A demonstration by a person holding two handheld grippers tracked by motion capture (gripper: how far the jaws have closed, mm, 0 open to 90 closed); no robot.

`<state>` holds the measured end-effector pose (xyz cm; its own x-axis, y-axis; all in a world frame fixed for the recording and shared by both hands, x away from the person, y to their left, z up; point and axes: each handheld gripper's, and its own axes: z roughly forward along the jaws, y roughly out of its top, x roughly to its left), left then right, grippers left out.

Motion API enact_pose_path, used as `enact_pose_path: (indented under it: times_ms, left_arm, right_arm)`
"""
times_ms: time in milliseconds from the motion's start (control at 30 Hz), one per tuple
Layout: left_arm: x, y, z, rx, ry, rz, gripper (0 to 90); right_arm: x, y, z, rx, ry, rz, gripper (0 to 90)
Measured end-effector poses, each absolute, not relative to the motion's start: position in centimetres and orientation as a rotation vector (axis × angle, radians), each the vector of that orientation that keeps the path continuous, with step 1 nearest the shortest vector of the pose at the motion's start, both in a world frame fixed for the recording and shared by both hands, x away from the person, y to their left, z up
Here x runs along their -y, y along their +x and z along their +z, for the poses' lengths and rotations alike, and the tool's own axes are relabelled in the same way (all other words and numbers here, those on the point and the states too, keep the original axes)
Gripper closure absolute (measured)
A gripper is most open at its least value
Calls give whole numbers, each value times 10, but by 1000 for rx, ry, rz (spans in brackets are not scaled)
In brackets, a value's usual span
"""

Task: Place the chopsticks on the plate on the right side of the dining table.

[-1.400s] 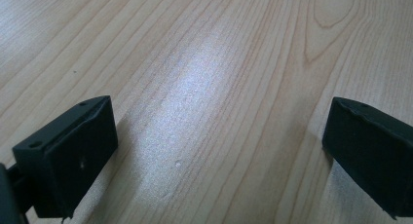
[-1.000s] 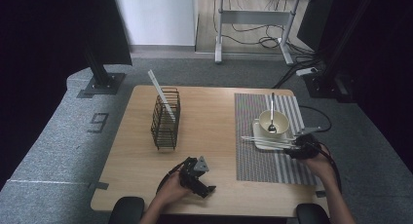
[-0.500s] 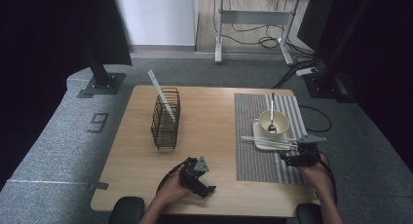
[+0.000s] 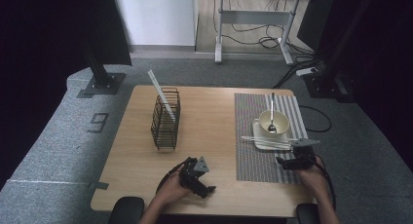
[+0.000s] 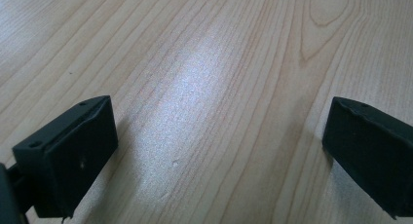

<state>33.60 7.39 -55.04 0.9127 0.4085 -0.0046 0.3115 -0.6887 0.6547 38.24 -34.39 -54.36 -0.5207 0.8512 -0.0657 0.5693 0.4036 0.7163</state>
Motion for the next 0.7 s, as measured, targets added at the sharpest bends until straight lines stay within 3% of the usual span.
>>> enact_pose_path:
  times_ms: [700]
  left_arm:
    - [-74,336,-550,-511,2382,185,0]
  right_arm:
    - [344,403,-547,-2229,1234,893,50]
